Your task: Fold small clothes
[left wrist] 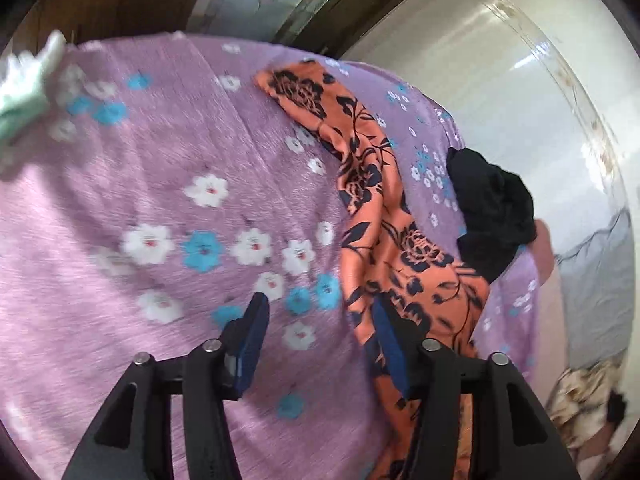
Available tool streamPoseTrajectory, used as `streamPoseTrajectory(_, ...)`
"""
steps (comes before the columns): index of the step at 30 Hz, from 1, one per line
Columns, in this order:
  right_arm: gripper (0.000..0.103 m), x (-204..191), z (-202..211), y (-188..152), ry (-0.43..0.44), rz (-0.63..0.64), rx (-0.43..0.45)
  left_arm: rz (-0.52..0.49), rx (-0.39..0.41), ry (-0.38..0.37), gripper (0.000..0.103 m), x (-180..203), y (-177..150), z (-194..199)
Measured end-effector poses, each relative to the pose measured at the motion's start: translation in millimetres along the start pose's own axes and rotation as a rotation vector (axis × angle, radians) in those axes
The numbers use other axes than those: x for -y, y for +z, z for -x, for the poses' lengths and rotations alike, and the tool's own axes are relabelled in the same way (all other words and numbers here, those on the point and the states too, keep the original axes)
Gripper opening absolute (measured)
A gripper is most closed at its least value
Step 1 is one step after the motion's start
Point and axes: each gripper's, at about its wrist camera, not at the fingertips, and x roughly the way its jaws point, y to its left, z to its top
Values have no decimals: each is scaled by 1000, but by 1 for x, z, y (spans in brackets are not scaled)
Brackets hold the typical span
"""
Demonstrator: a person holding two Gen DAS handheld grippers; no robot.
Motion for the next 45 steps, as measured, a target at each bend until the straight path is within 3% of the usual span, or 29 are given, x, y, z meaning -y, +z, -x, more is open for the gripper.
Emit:
streamPoseTrajectory(5,64,18,0,3,85,-73,-9,-35,35,13,60,20,21,-27)
streamPoseTrajectory(10,65,16,-2,2,81,-57,-13,-67,59,37,71,37,38,-56)
streamPoseTrajectory(14,66,12,-4,4,72,-41,-16,-210,64,102,70,58,38,-71)
streamPoseTrajectory(16,66,13,-4,4,77,-42,-18,-279,46,105,30,67,33,-78)
streamPoseTrajectory(17,66,13,-4,4,81,-44,-18,-301,-6,100,10,71,30,-88)
streamPoseTrajectory(21,66,15,-3,4,93,-48,-19,-352,68,102,8,84,25,-74)
streamPoseTrajectory(24,66,18,0,3,96,-51,-20,-421,139,38,8,111,18,-38)
streamPoseTrajectory(26,66,18,1,3,97,-56,-22,-495,174,-23,8,134,3,-8)
streamPoseTrajectory(29,66,20,2,4,100,-67,-27,-675,189,-140,8,180,-48,34)
streamPoseTrajectory(31,65,23,5,5,110,-86,-30,-866,151,-214,8,214,-111,53)
streamPoseTrajectory(34,65,33,16,6,128,-138,-10,-1094,42,-251,9,236,-200,55)
streamPoseTrajectory(37,66,50,39,10,110,-190,64,-1335,-137,-216,41,227,-300,42)
streamPoseTrajectory(38,66,56,48,12,83,-200,103,-1396,-148,-195,51,219,-322,44)
streamPoseTrajectory(39,67,59,56,13,60,-203,134,-1450,-141,-154,52,211,-337,43)
streamPoseTrajectory(42,72,70,76,17,49,-227,216,-1480,-90,-73,54,193,-341,50)
streamPoseTrajectory(45,73,67,85,17,80,-209,232,-1355,-35,-53,65,187,-298,58)
